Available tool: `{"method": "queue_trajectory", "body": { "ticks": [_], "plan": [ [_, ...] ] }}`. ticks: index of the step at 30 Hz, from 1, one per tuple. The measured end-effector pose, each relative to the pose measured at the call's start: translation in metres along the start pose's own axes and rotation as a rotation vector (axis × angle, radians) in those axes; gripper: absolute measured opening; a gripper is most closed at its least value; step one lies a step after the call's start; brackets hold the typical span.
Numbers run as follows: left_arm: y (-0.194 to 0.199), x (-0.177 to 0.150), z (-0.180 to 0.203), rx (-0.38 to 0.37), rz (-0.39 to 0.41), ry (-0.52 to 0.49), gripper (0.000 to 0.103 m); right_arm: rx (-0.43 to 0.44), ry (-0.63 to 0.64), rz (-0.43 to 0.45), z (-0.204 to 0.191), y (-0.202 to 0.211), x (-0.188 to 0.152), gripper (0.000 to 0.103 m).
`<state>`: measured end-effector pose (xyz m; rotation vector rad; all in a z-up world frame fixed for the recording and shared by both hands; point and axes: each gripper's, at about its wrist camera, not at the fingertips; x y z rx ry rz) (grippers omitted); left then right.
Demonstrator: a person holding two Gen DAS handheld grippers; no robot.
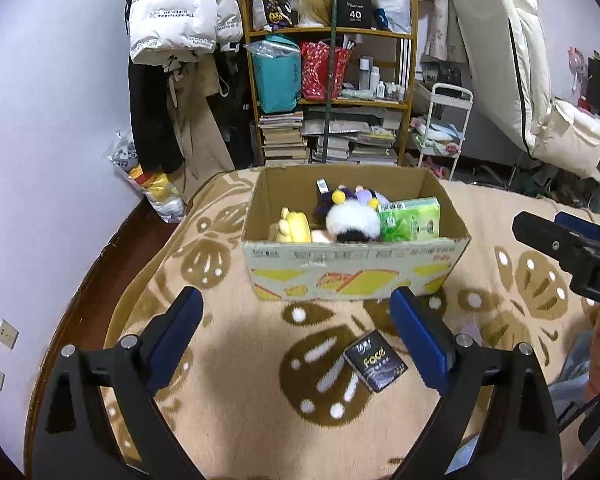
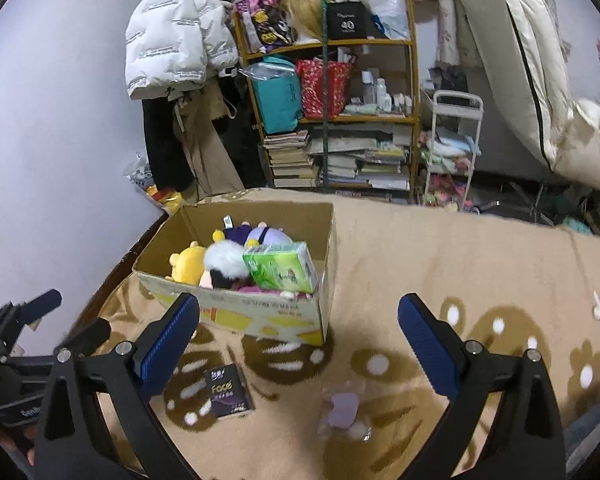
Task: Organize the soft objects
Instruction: 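Move both tools toward the black Face packet and clear sponge packet, then grasp the black Face packet with the left tool while the right tool grasps the clear purple-sponge packet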
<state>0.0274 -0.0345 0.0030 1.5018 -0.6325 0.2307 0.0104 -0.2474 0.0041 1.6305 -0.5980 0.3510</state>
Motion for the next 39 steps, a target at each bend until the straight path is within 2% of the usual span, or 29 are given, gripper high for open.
{"method": "queue_trajectory", "body": {
  "ticks": [8,24,29,36,39],
  "plan": [
    [-0.009,-0.013,0.008,-0.011,-0.042,-0.005,0.093,-0.014,-0.049,-0.050,0.012,-0.006,-0.015,0.103],
    [-0.033,-0.014,0.015,-0.022,-0.083,-0.017,0.093,-0.050,-0.060,-0.104,0.015,-0.028,-0.016,0.103],
    [-0.041,-0.013,0.018,-0.007,-0.091,-0.028,0.093,-0.039,-0.080,-0.152,0.020,-0.040,-0.017,0.103],
    [-0.057,-0.010,0.022,-0.041,-0.127,-0.020,0.093,-0.046,-0.094,-0.222,0.024,-0.059,-0.018,0.103],
    [-0.066,-0.008,0.026,-0.035,-0.140,-0.029,0.093,-0.053,-0.107,-0.266,0.027,-0.072,-0.019,0.099]
  ]
}}
Point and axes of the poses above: each gripper's, at about its wrist camera, not at the fingertips, and y roughly against the way its jaws point, z to its right, x to its top, and after that the axes turned 15 degrees about -z, right-handed
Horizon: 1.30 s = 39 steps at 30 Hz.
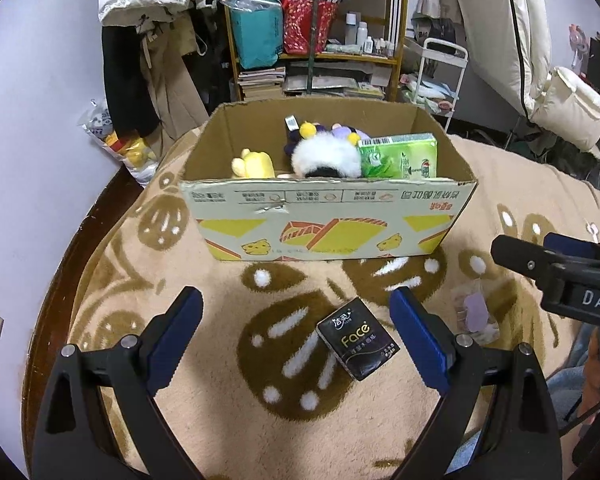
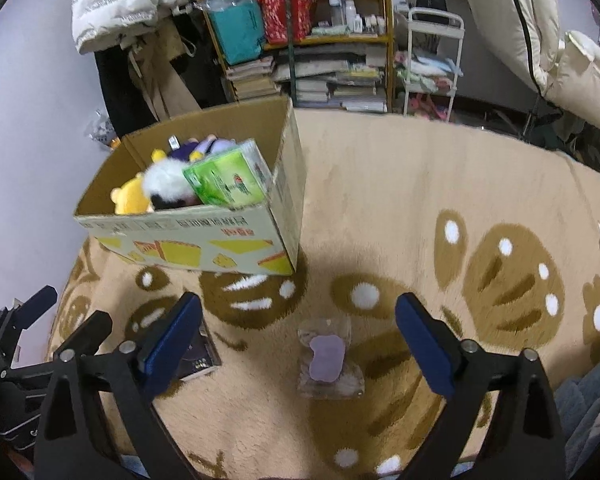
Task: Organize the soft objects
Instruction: 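Grasp the black Face packet with the left tool while the right tool grasps the clear purple-sponge packet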
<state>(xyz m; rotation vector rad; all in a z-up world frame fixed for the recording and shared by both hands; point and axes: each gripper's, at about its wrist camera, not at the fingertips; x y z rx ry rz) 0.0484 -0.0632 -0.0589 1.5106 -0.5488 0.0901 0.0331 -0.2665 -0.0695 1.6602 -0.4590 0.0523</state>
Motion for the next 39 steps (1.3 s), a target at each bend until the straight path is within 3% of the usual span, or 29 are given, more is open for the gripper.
{"method": "queue_trajectory", "body": {
  "ticks": [22,25,27,29,31,33,34,39],
  "plan": [
    [-0.081,0.000,0.023,-0.071,-0.222,0.000,0.093,-0.002,-0.121,-0.313,0.024,-0.088,0.011,0.089],
    [-0.086,-0.001,0.026,-0.049,-0.225,0.001,0.093,-0.042,-0.111,-0.359,0.023,-0.099,0.007,0.071],
    [-0.087,-0.002,0.029,-0.050,-0.220,-0.005,0.093,-0.058,-0.099,-0.362,0.021,-0.101,0.007,0.070],
    [-0.090,-0.004,0.033,-0.040,-0.222,-0.018,0.093,-0.055,-0.089,-0.361,0.017,-0.102,0.005,0.063],
    [-0.095,-0.005,0.036,-0.047,-0.242,-0.025,0.083,-0.061,-0.073,-0.366,0.013,-0.102,0.002,0.056],
    [-0.100,-0.006,0.035,-0.102,-0.269,-0.011,0.064,-0.066,-0.057,-0.371,0.010,-0.102,0.000,0.050],
    [-0.101,-0.006,0.033,-0.123,-0.276,0.005,0.060,-0.069,-0.053,-0.370,0.007,-0.102,0.000,0.049],
    [-0.098,-0.008,0.033,-0.107,-0.263,0.000,0.058,-0.057,-0.039,-0.365,-0.003,-0.100,0.000,0.048]
  ]
}}
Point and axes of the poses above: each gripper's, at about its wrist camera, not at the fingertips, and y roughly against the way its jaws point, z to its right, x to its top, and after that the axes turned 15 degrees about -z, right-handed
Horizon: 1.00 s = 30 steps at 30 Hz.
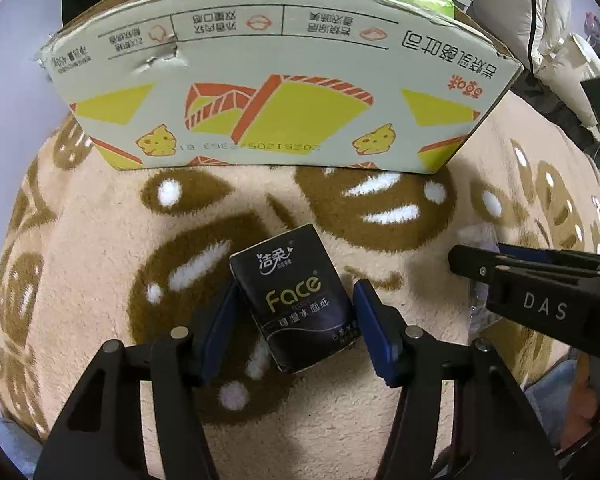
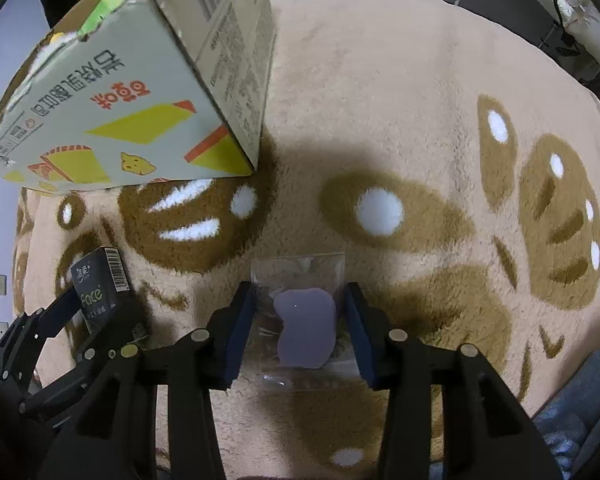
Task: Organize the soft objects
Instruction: 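Grasp the black Face packet with the left tool while the right tool grasps the clear purple-sponge packet, then lift both packets and carry them over the box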
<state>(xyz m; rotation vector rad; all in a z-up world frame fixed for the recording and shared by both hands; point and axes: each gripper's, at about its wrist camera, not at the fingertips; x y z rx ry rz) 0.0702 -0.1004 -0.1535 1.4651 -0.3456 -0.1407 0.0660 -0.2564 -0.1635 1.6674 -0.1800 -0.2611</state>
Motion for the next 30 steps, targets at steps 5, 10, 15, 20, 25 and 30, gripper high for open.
{"method": "queue_trajectory", "body": {
  "ticks": [5,10,15,20,25,30],
  "plan": [
    [0.014,-0.004,0.006,0.052,0.046,-0.018,0.057,0.015,0.048,0.043,-0.013,0.013,0.000,0.048],
    [0.032,-0.007,0.003,0.065,0.100,-0.016,0.056,0.061,0.082,0.153,-0.025,0.041,-0.006,0.048],
    [0.054,-0.012,-0.009,0.047,0.150,0.002,0.056,0.115,0.149,0.295,-0.042,0.077,-0.022,0.048],
    [0.091,-0.019,-0.016,0.055,0.259,0.012,0.056,0.150,0.181,0.404,-0.047,0.099,-0.034,0.048],
    [0.128,-0.023,-0.023,0.036,0.364,0.008,0.056,0.202,0.176,0.522,-0.034,0.127,-0.038,0.048],
    [0.159,-0.017,-0.027,0.052,0.467,-0.050,0.056,0.245,0.157,0.628,-0.028,0.147,-0.037,0.048]
  ]
}}
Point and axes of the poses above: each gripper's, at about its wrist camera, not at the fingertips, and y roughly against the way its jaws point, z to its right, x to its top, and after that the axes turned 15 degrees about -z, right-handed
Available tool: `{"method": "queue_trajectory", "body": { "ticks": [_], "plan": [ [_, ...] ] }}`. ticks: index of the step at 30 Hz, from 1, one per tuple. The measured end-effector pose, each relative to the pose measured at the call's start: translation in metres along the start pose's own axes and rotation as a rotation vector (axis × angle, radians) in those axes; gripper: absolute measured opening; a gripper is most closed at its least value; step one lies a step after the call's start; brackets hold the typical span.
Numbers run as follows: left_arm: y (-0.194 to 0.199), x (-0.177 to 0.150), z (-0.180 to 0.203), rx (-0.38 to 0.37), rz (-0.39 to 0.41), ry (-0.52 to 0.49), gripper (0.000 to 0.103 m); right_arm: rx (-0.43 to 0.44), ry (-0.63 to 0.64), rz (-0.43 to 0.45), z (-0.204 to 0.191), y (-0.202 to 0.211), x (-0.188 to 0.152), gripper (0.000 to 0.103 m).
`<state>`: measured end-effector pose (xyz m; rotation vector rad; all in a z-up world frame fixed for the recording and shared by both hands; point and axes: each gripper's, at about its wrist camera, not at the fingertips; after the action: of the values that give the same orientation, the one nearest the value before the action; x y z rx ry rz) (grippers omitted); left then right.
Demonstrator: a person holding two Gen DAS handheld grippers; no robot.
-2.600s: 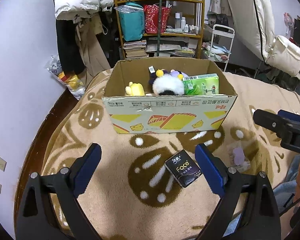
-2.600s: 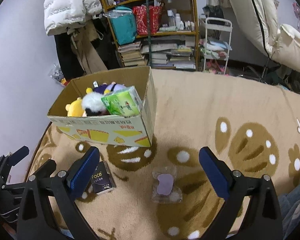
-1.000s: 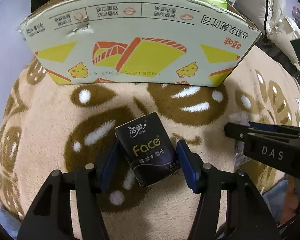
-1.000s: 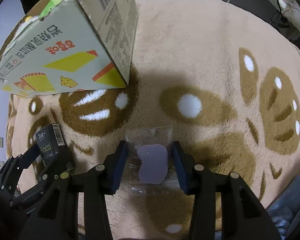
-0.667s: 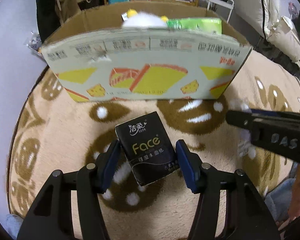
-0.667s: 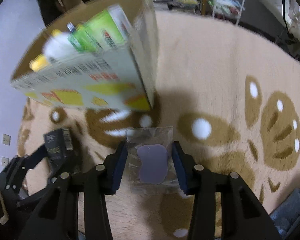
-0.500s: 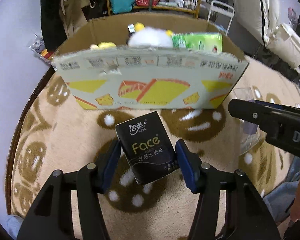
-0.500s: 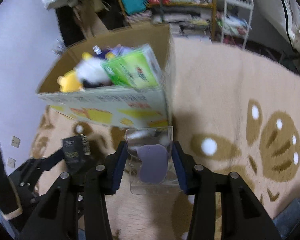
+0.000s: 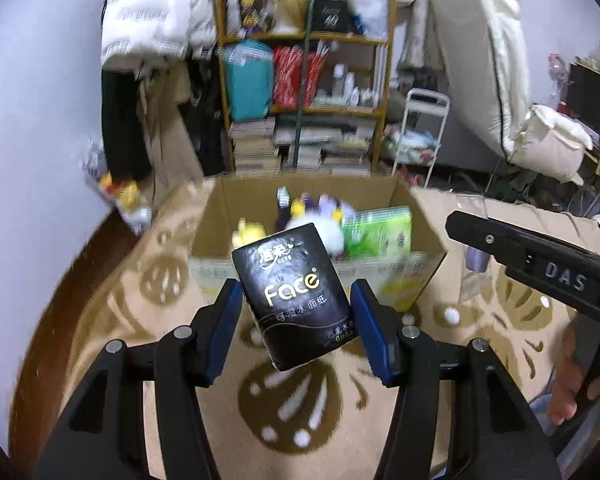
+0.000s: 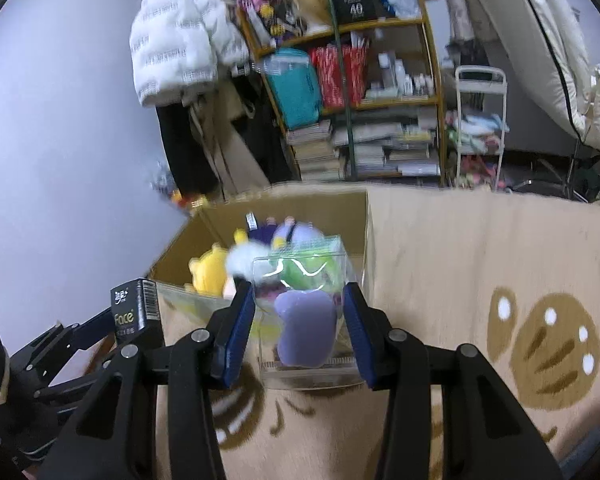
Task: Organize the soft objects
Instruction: 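Lift both packets and carry them over the box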
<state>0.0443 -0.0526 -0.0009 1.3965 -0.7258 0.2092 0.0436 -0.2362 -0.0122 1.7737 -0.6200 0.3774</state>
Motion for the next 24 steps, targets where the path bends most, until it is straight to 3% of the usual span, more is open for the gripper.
{"method": "queue_trajectory", "body": {
  "ticks": [10,20,24],
  "plan": [
    [0.029,0.047,-0.006,0.080,0.158,-0.075,0.056,-0.015,0.039,0.084,-0.002,0.028,0.041,0.048],
    [0.013,0.081,-0.017,0.147,0.187,-0.130,0.056,-0.014,0.084,0.151,-0.003,0.034,0.077,0.048],
    [-0.004,0.080,-0.024,0.124,0.161,-0.098,0.056,0.006,0.086,0.164,-0.004,0.020,0.076,0.048]
  ]
}}
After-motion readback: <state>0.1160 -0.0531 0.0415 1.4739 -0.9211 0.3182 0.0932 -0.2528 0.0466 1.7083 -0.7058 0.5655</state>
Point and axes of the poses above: each gripper's, at about its wrist camera, not at the fingertips, and y roughly against the way its jaws point, z to its right, x to its top, and after that the axes turned 15 degrees about -z, right-handed
